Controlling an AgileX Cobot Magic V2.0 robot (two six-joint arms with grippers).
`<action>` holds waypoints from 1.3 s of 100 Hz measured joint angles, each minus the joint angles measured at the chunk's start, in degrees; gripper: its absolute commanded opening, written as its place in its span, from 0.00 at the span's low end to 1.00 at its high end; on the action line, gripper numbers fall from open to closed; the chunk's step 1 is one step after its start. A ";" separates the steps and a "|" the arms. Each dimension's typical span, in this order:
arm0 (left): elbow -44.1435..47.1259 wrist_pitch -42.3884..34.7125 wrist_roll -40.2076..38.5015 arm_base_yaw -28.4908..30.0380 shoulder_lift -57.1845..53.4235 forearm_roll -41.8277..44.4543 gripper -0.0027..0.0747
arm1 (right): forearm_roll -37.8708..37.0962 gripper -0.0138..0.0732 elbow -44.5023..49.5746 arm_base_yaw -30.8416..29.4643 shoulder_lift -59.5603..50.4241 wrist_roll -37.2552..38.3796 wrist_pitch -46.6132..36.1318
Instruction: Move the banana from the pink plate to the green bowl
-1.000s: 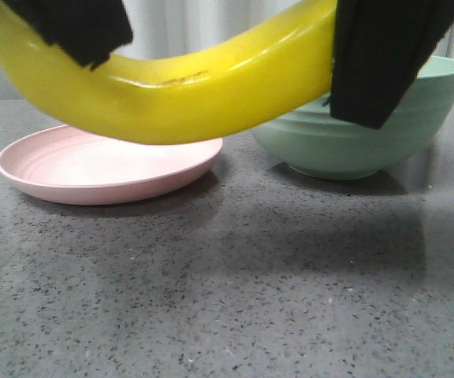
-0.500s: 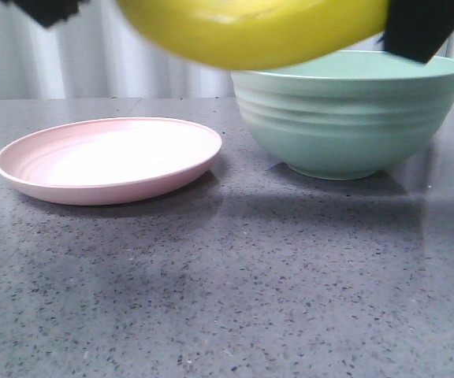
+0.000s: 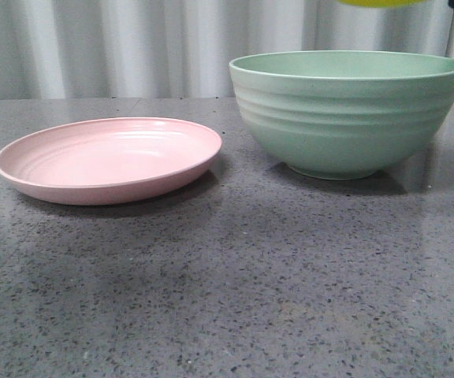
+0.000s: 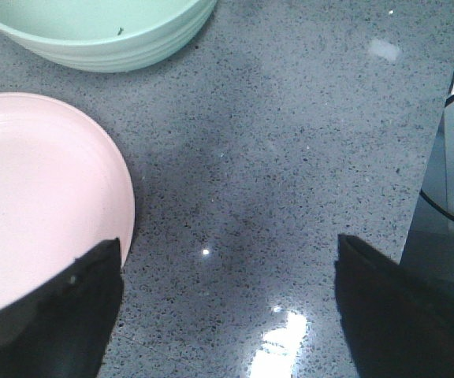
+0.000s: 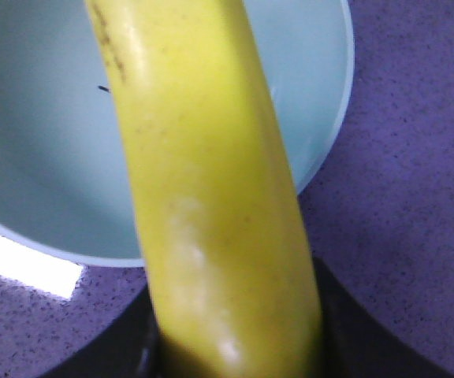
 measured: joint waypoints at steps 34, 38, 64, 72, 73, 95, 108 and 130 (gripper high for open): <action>0.00 -0.55 -0.10 0.00 0.00 -1.18 0.67 | 0.62 0.59 -1.13 -1.10 5.54 1.78 -1.48; 0.00 -0.61 -0.10 0.00 0.00 -1.18 0.67 | 0.73 0.61 -1.24 -1.10 5.54 2.02 -1.75; 0.00 -0.71 -0.10 0.00 0.00 -1.31 0.67 | 0.73 0.61 -1.46 -1.10 5.54 2.37 -1.87; 0.00 -0.83 -0.10 0.00 0.00 -1.31 0.67 | 0.73 0.59 -1.82 -1.10 5.54 2.36 -1.87; 0.00 -0.83 -0.10 0.00 0.00 -1.31 0.67 | 0.73 0.58 -1.80 -1.10 5.54 2.36 -1.87; 0.00 -1.55 -0.94 0.00 0.00 -1.20 0.39 | 0.73 0.08 -3.48 -1.10 2.96 2.36 -1.53; 0.00 -1.55 -1.44 0.00 -0.74 -1.08 0.01 | 0.73 0.07 -3.48 -1.10 -1.31 2.36 -0.64; 1.85 -6.03 -3.46 0.00 -6.89 -0.98 0.01 | 1.15 0.07 1.16 -1.10 -14.48 2.48 -4.80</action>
